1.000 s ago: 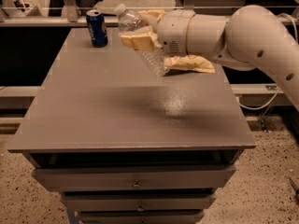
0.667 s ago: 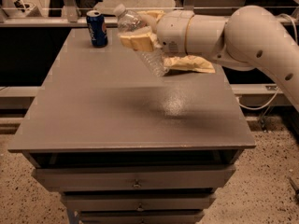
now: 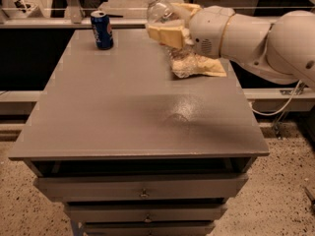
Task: Place water bottle upright
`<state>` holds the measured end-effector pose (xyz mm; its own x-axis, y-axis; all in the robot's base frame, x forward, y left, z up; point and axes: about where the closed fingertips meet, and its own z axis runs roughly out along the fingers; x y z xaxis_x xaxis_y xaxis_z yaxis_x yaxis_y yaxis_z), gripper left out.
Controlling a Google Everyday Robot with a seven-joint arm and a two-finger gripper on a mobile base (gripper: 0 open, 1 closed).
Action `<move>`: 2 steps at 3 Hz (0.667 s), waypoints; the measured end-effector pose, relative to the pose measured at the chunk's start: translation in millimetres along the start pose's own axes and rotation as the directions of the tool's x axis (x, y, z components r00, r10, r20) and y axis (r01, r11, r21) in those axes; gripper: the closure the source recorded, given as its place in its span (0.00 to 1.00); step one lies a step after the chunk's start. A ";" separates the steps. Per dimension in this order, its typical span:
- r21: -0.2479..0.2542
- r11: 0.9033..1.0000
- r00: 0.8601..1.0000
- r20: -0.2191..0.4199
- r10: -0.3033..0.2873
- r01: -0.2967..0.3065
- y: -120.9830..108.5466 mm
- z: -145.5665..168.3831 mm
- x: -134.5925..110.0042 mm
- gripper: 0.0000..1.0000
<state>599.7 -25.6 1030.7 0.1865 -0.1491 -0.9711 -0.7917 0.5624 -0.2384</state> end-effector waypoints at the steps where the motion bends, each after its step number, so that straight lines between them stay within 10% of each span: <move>1: 0.049 0.997 0.998 0.048 0.051 -0.054 -7.9 -21.5 0.3 1.00; 2: 0.067 0.991 0.988 0.106 0.112 -0.119 -12.4 -37.2 10.5 1.00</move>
Offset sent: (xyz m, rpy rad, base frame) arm -0.0119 -0.0671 -0.0218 0.2756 0.0515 -0.0675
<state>589.9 -64.4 1023.9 0.1576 0.0020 -0.9875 -0.7674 0.6296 -0.1212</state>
